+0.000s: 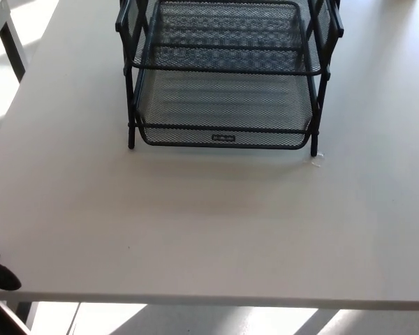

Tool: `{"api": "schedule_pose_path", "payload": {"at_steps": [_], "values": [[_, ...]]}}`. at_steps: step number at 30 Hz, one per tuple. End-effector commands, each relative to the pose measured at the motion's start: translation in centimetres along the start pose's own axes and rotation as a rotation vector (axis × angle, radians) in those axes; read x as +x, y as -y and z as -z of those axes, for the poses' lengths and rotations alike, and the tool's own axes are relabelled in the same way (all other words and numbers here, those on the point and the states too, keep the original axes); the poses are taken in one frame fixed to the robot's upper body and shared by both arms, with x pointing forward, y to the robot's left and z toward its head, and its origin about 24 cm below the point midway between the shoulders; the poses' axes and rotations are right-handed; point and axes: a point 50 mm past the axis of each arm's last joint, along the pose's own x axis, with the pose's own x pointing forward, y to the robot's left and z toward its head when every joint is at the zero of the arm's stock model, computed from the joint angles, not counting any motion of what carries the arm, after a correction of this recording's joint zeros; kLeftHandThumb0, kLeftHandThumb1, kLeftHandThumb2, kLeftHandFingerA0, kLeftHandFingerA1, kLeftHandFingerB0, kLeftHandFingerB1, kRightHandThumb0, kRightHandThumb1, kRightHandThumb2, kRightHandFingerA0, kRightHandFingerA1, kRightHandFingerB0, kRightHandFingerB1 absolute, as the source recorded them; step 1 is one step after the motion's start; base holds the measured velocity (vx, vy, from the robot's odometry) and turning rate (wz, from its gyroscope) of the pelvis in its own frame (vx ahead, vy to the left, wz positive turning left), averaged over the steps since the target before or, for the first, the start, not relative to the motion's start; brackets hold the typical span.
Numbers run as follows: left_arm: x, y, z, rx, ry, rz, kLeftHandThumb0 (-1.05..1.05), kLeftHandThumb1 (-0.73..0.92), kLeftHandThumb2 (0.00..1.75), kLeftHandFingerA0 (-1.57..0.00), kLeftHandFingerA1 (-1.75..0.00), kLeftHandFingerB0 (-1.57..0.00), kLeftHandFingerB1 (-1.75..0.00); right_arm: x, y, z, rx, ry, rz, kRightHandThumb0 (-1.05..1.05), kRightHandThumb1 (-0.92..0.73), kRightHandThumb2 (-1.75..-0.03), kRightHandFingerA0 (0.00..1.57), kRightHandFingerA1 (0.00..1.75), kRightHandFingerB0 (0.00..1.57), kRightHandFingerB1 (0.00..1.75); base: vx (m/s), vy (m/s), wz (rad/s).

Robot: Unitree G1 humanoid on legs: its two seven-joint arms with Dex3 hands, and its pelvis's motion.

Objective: The robot uses its right hand to grab the drawer kept on the middle of the desk and pull it out towards the robot

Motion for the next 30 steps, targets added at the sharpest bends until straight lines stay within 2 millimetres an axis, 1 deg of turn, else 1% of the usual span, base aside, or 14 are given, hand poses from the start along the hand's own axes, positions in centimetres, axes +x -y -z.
{"api": "schedule_pose_path", "payload": {"at_steps": [1,2,12,13,14,15,17,18,21,25,26,28,29,30], "values": [[-0.1,-0.2,0.1,0.033,0.020,0.022,-0.30,0.54,0.56,-0.81,-0.91,-0.80,-0.60,0.8,0.3,-4.4,-0.013,0.163,0.070,-0.38,-0.33,-0.94,0.02,0.52,0.00,0.49,0.00,0.000,0.00],[-0.1,-0.1,0.2,0.033,0.015,0.022,-0.29,0.54,0.56,-0.82,-0.89,-0.81,-0.58,0.8,0.2,-5.4,-0.008,0.195,0.078,-0.77,-0.63,-0.59,0.13,0.42,0.15,0.32,0.00,0.000,0.00],[-0.1,-0.2,0.1,0.034,0.004,0.030,-0.29,0.55,0.56,-0.80,-0.88,-0.80,-0.57,2.2,-2.1,-13.1,0.063,0.443,0.063,-0.74,-0.59,-0.59,0.14,0.37,0.17,0.31,0.00,0.000,0.00],[-0.1,-0.1,0.1,0.028,0.007,0.028,-0.29,0.55,0.57,-0.81,-0.88,-0.80,-0.57,2.5,-2.4,-13.7,0.108,0.456,0.041,-0.38,-0.33,-0.94,0.02,0.52,0.00,0.49,0.00,0.000,0.00],[0.0,-0.1,0.0,0.027,0.009,0.025,-0.30,0.55,0.57,-0.80,-0.88,-0.80,-0.57,2.8,-2.5,-14.2,0.093,0.454,0.045,-0.87,-0.54,-0.90,0.00,0.41,0.01,0.41,0.00,0.000,0.00],[0.0,-0.2,-0.1,0.027,0.013,0.025,-0.29,0.55,0.56,-0.81,-0.87,-0.80,-0.57,3.1,-2.8,-15.5,0.072,0.484,0.055,-0.88,-0.55,-0.92,0.02,0.47,0.00,0.39,0.00,0.000,0.00],[0.0,-0.3,-0.1,0.027,0.010,0.022,-0.29,0.55,0.57,-0.81,-0.86,-0.80,-0.56,3.3,-2.9,-16.3,0.074,0.493,0.061,-0.81,-0.51,-0.92,0.02,0.48,0.01,0.44,0.00,0.000,0.00],[0.0,-0.3,0.0,0.026,0.010,0.024,-0.30,0.56,0.56,-0.81,-0.86,-0.80,-0.54,3.4,-3.1,-17.5,0.078,0.536,0.091,-0.41,-0.28,-0.93,0.00,0.51,0.00,0.52,0.00,0.000,0.00],[0.0,-0.3,0.0,0.032,0.007,0.029,-0.31,0.57,0.57,-0.80,-0.86,-0.79,-0.54,3.5,-3.4,-19.2,0.108,0.593,0.051,-0.79,-0.49,-0.89,0.03,0.42,0.07,0.35,0.00,0.000,0.00],[0.1,-0.3,-0.1,0.033,0.020,0.021,-0.30,0.56,0.57,-0.81,-0.87,-0.80,-0.55,3.5,-3.8,-21.3,0.118,0.630,0.057,-0.84,-0.51,-0.92,0.00,0.44,0.02,0.42,0.00,0.000,0.00],[0.1,-0.3,-0.1,0.038,0.022,0.021,-0.30,0.56,0.57,-0.81,-0.86,-0.80,-0.55,3.5,-3.9,-21.8,0.126,0.642,0.049,-0.82,-0.56,-0.64,0.04,0.40,0.09,0.35,0.00,0.000,0.00],[0.2,-0.3,-0.2,0.044,0.022,0.023,-0.30,0.56,0.57,-0.80,-0.85,-0.80,-0.56,3.5,-4.3,-22.5,0.094,0.659,0.073,-0.82,-0.50,-0.93,0.00,0.45,0.00,0.40,0.00,0.000,0.00],[0.2,-0.3,-0.2,0.034,0.023,0.019,-0.29,0.55,0.57,-0.80,-0.85,-0.81,-0.56,3.4,-4.9,-23.5,0.110,0.689,0.098,-0.81,-0.62,-0.59,0.12,0.44,0.12,0.34,0.00,0.000,0.00],[0.2,-0.4,-0.3,0.039,0.031,0.016,-0.29,0.55,0.57,-0.82,-0.89,-0.81,-0.58,3.5,-5.5,-24.2,0.104,0.694,0.074,-0.80,-0.63,-0.60,0.13,0.43,0.13,0.35,0.00,0.000,0.00]]}}
